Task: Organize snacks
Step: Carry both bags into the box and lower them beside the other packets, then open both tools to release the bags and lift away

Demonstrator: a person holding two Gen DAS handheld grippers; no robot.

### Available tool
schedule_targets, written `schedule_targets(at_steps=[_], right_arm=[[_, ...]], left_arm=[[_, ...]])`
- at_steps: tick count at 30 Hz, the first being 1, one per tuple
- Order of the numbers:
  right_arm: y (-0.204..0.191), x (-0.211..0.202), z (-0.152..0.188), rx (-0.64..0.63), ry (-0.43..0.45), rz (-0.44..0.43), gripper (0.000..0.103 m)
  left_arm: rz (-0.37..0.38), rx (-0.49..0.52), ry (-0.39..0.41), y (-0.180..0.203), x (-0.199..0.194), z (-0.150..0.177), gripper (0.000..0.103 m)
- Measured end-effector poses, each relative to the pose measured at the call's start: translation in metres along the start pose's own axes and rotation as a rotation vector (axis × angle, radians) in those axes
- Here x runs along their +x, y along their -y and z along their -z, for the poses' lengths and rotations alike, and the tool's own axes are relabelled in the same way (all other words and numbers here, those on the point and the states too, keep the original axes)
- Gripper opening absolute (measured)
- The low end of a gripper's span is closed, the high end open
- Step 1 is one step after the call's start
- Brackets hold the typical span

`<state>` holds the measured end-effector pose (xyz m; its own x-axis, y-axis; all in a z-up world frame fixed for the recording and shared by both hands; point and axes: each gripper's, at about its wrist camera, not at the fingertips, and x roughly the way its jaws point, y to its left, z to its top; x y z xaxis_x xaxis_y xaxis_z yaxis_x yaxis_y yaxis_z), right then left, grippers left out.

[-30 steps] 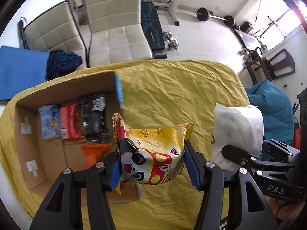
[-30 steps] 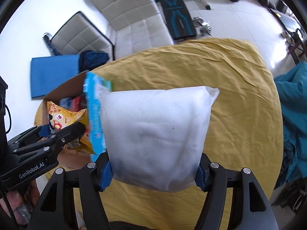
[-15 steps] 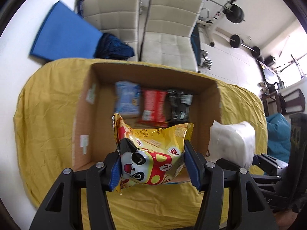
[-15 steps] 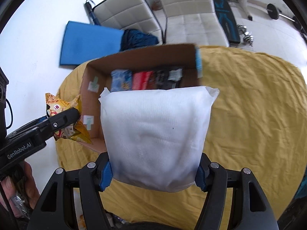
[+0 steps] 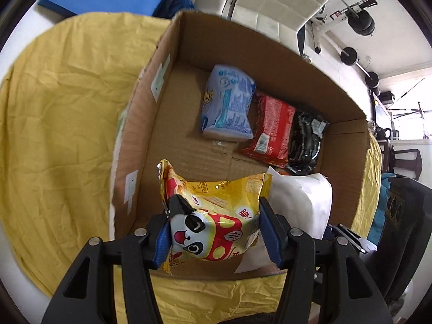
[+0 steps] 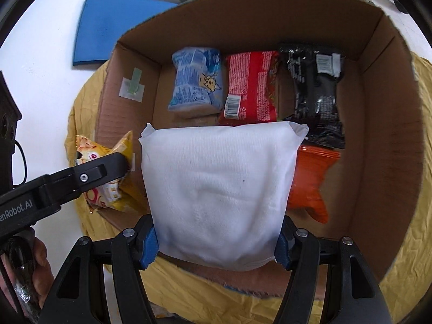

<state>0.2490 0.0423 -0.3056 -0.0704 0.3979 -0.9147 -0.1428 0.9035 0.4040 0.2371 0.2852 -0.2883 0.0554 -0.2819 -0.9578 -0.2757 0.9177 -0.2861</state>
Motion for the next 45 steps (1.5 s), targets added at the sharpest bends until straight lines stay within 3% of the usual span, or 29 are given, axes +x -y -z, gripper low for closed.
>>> schedule_targets(at_steps=[10, 21, 28, 36, 45], right_arm=[[0.012, 0.059, -0.014, 0.071, -0.078, -0.035, 0.07], [0.005, 0.091, -0.016, 0.03, -0.085, 0.091, 0.073], [0.006, 0.105, -0.006, 0.043, -0.12, 0.109, 0.075], [0.008, 0.088, 0.0, 0.019, -0.122, 0.126, 0.077], [0.001, 0.05, 0.011, -0.045, -0.037, 0.233, 0.077]], left_arm=[[-0.043, 0.063, -0.102, -0.005, 0.047, -0.019, 0.055], [-0.077, 0.097, -0.181, -0.006, 0.079, -0.013, 0.056], [-0.096, 0.098, -0.217, -0.011, 0.091, -0.004, 0.056], [-0.153, 0.116, -0.194, 0.017, 0.074, 0.002, 0.058], [-0.175, 0.133, -0.072, 0.045, 0.036, 0.02, 0.058]])
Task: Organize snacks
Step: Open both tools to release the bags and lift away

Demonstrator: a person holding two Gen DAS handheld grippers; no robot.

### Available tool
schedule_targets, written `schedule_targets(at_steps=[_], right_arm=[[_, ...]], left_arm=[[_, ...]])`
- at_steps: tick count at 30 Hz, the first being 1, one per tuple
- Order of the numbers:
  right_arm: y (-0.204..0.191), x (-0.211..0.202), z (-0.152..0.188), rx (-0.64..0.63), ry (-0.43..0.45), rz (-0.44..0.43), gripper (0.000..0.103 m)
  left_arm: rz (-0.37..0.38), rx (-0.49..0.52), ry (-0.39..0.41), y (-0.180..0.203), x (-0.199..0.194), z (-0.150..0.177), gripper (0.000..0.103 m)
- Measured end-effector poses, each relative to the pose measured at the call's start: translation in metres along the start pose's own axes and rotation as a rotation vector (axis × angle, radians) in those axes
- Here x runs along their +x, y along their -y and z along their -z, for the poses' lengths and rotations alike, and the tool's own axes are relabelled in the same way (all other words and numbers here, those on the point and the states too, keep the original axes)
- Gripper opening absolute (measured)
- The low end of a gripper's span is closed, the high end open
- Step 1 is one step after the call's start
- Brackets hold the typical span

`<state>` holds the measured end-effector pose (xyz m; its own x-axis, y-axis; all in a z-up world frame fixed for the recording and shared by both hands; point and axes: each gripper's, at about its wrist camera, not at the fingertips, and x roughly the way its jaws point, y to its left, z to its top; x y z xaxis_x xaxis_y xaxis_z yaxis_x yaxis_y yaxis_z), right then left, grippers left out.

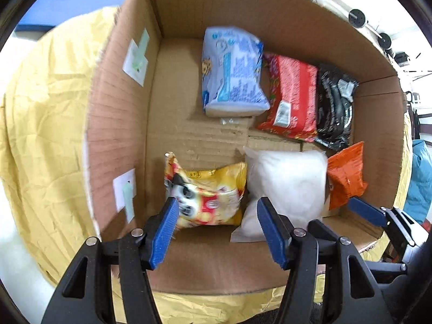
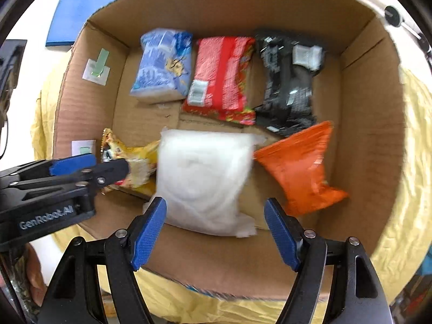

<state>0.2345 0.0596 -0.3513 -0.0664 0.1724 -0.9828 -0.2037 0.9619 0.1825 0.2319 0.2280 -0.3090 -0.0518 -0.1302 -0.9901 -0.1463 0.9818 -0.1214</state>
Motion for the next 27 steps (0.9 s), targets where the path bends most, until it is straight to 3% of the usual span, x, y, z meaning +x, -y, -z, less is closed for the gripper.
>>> schedule_targets(at_steps=[7, 13, 14, 16, 20, 27], right_arm=[[0.017, -0.021, 0.005, 0.039, 0.036, 0.071, 0.077], [0.029, -0.041, 0.015, 0.069, 0.062, 0.093, 0.078], [0.029, -0.047, 0.018, 0.072, 0.067, 0.095, 0.08], [0.031, -0.051, 0.021, 0.08, 0.083, 0.094, 0.094], [0.037, -0.062, 0.026, 0.098, 0.115, 0.106, 0.101], [0.042, -0.075, 0.033, 0.109, 0.152, 0.121, 0.103]], left_arm=[[-0.068, 0.029, 0.141, 0.012, -0.037, 0.017, 0.058], [-0.058, 0.036, 0.182, 0.006, -0.045, 0.02, 0.058], [-0.061, 0.04, 0.186, 0.002, -0.046, 0.017, 0.061], [-0.073, 0.043, 0.203, 0.003, -0.048, 0.018, 0.075], [-0.088, 0.052, 0.225, 0.004, -0.045, 0.022, 0.096], [-0.086, 0.048, 0.254, 0.004, -0.049, 0.031, 0.099]])
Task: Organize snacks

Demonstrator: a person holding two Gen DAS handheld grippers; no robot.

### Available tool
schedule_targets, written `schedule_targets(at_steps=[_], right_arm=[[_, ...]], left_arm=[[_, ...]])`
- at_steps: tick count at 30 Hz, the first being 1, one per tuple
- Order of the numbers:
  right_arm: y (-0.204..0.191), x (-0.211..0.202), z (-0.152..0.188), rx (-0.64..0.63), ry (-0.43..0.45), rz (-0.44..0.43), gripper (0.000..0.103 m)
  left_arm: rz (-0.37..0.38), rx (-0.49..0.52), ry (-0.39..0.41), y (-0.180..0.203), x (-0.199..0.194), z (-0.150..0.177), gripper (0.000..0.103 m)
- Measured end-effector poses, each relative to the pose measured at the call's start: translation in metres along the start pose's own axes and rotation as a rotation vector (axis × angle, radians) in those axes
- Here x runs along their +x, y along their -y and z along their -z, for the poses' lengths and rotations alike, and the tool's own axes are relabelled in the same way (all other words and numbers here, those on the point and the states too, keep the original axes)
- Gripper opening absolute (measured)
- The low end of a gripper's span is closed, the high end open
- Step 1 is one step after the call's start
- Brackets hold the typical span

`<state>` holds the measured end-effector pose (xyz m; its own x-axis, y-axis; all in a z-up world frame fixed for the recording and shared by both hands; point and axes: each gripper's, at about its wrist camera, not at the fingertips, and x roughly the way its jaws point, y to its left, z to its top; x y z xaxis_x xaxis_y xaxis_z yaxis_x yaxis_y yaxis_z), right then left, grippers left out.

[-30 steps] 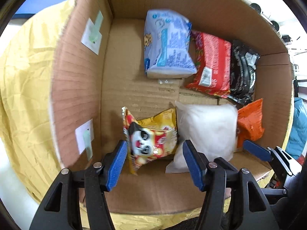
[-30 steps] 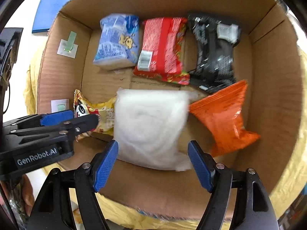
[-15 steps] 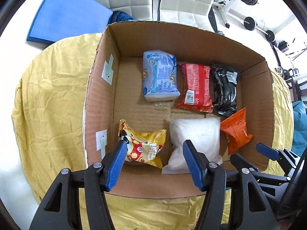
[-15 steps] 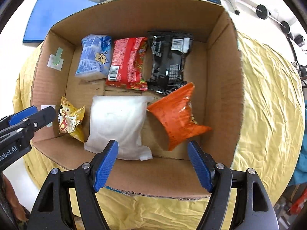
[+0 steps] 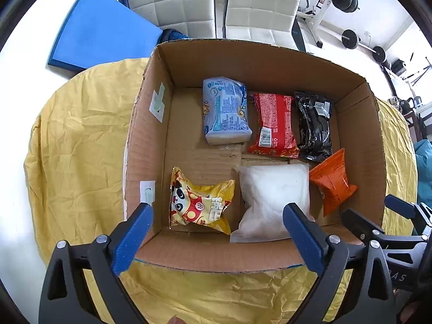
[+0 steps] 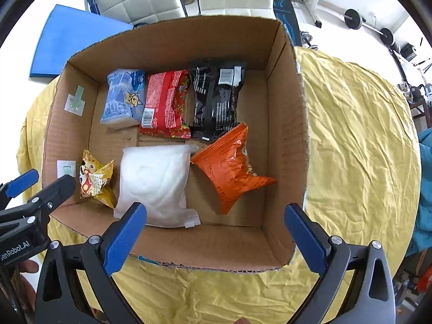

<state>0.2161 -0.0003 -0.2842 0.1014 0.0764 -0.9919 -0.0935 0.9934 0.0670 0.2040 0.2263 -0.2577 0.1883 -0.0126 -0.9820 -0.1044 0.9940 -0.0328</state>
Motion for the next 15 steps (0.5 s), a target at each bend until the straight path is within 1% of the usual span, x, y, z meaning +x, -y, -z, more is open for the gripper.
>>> schedule_targets(at_steps=[4, 8, 12, 15], right_arm=[[0.0, -0.009, 0.002, 0.0, 0.023, 0.005, 0.103], [0.0, -0.021, 0.006, -0.008, 0.048, 0.011, 0.103], [0.002, -0.037, 0.012, -0.002, 0.07, 0.001, 0.103], [0.006, -0.061, 0.023, -0.001, 0.11, -0.001, 0.103]], left_arm=[[-0.003, 0.004, 0.018, 0.002, -0.008, 0.003, 0.099], [-0.018, 0.012, 0.061, 0.005, -0.026, 0.006, 0.099], [-0.02, 0.005, 0.107, 0.007, -0.052, 0.012, 0.099], [-0.027, 0.01, 0.165, 0.013, -0.083, 0.023, 0.099]])
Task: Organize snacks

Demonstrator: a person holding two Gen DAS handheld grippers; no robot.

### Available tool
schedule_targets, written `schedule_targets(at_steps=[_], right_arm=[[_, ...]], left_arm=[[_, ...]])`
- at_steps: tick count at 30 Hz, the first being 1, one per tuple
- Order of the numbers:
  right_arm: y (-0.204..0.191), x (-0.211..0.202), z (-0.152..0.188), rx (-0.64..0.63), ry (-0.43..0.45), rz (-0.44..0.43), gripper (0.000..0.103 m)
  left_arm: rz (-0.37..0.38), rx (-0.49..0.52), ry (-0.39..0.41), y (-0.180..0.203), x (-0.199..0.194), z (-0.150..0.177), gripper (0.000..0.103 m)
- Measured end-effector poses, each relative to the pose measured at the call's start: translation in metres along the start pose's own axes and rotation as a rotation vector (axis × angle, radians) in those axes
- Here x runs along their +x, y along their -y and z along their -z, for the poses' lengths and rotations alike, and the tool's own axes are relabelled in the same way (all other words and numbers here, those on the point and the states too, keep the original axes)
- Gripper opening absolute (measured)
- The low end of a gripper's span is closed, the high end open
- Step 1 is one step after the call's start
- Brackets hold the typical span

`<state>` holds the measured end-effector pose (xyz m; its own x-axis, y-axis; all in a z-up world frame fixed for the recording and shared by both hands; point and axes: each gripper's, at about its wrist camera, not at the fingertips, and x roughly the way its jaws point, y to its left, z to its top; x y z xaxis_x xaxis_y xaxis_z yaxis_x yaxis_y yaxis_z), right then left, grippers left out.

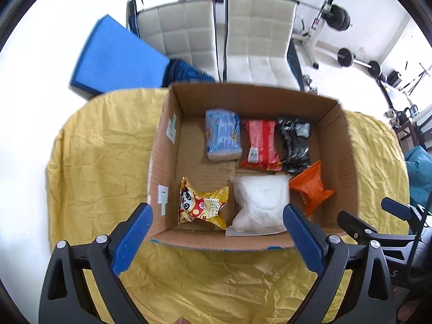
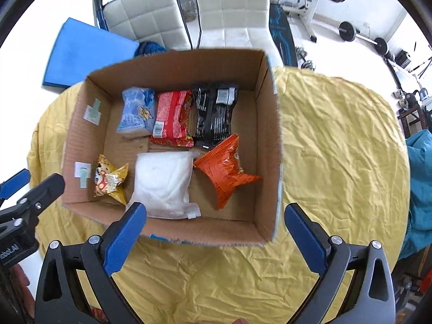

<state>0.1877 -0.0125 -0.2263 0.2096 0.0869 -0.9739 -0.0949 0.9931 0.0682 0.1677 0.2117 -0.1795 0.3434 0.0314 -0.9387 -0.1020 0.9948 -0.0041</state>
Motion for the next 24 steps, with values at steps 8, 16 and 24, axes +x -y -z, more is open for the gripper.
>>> schedule_targets(at_steps=[8, 16, 24], right_arm=[[0.011, -0.089, 0.03, -0.001, 0.108, -0.014, 0.103], [0.015, -0.174, 0.069, -0.01, 0.185, -0.059, 0.103], [0.016, -0.242, 0.11, -0.028, 0.25, -0.095, 0.103]], left_arm=[[0.015, 0.003, 0.114, 0.015, -0.087, 0.018, 0.099], [0.06, -0.021, 0.176, 0.022, -0.156, 0.043, 0.099], [0.057, -0.013, 0.211, 0.027, -0.205, 0.063, 0.099]])
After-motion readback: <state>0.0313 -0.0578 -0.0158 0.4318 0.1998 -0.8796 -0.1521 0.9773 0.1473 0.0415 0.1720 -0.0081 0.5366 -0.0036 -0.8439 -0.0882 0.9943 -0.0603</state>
